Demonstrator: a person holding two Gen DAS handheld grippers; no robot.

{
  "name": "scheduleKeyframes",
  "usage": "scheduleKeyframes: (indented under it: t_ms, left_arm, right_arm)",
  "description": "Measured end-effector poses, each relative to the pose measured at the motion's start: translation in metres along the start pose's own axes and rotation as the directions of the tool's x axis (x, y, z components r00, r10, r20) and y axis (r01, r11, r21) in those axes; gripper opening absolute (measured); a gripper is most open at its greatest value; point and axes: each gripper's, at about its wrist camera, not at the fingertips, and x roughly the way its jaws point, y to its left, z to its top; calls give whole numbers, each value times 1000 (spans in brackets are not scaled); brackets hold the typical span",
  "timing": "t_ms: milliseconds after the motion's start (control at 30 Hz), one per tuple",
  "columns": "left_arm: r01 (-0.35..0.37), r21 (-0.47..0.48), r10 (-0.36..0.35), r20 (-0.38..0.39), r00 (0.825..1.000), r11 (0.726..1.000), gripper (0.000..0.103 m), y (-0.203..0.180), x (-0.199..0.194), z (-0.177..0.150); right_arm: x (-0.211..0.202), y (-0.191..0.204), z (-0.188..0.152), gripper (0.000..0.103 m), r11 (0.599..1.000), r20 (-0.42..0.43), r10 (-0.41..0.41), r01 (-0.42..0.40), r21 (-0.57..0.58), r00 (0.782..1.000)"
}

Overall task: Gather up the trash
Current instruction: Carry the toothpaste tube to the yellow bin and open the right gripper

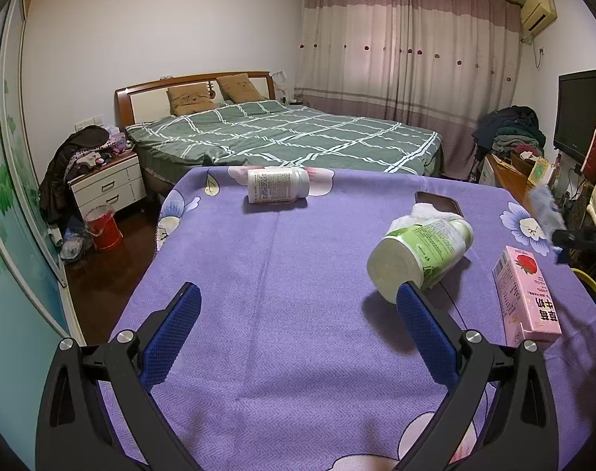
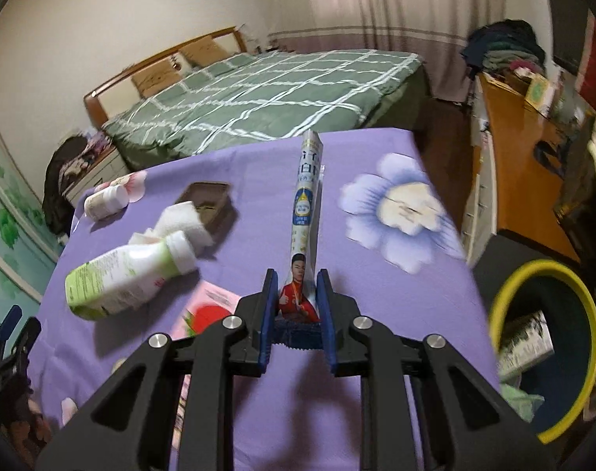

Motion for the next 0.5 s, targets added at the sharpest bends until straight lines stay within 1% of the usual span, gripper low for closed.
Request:
scheduleKeyframes:
  t_ms: [167, 267, 400, 500]
  left_arm:
    - [-1, 2, 1, 1, 1000, 1000, 98, 0, 0, 0]
    - [-1, 2, 1, 1, 1000, 1000, 98, 0, 0, 0]
    - [-3, 5, 2, 5, 1000, 1000, 98, 0, 0, 1]
    - [-8, 16, 8, 13, 1000, 1000, 98, -1, -2, 1]
  right_arm:
    - [-30, -52, -18, 20, 994, 38, -48, 44, 95, 998]
    - [-43, -83, -28, 20, 986, 42, -100, 93, 138, 994]
    - [-52, -128, -45, 20, 965, 21, -186, 178, 195, 982]
    - [-50, -158, -57, 20, 943, -7, -229, 224, 245, 973]
